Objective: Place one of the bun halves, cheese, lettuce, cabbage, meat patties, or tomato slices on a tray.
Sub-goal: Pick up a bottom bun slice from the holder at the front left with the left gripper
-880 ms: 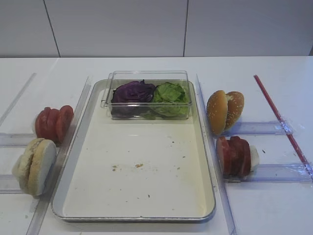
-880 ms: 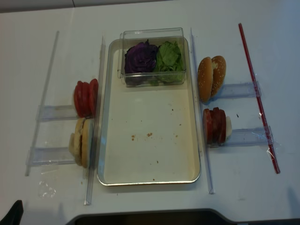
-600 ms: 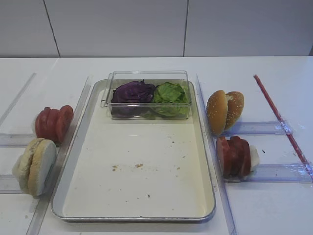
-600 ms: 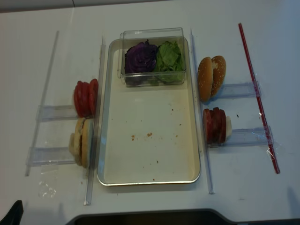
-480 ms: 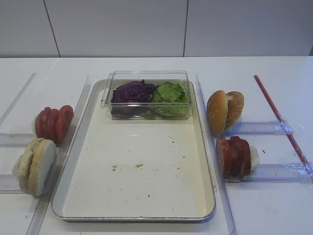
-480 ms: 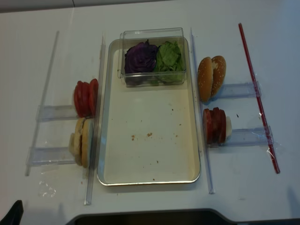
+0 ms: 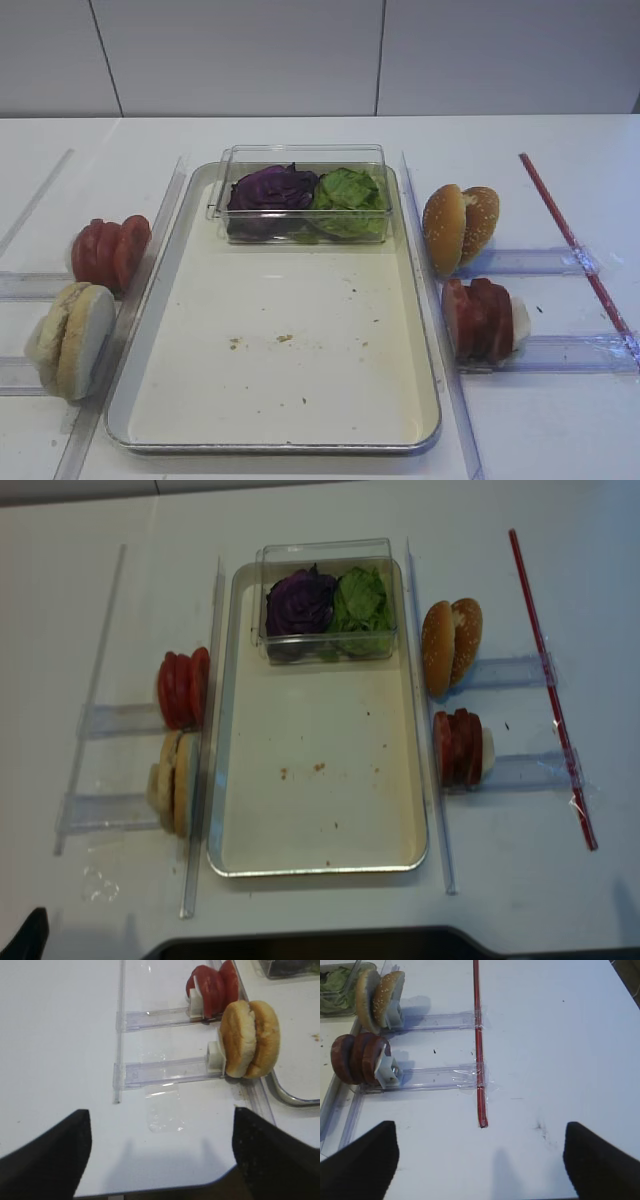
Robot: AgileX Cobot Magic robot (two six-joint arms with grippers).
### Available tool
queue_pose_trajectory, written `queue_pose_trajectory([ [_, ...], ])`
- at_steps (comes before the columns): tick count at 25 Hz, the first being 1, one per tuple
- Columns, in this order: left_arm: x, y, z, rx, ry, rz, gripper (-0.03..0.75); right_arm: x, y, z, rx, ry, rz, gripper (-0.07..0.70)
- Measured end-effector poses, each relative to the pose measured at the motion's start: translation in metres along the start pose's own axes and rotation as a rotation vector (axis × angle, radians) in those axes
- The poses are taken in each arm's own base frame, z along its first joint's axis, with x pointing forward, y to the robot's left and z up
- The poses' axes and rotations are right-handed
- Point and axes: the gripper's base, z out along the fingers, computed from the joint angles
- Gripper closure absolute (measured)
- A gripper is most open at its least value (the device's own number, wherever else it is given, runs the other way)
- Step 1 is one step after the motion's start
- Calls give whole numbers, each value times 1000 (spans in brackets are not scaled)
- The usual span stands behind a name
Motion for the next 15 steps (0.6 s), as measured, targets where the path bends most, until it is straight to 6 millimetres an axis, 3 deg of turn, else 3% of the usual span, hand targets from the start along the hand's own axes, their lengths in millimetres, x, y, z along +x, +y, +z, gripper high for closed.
queue_pose_trajectory([
  [3,-13,-2,-12,26,-1,22,153,0,0,0,0,0,0,-57],
  [10,-71,-1,-37,142,-24,94,176,0,0,0,0,0,0,-57],
  [15,-97,-7,-23,264,70,139,185,0,0,0,0,0,0,-57],
])
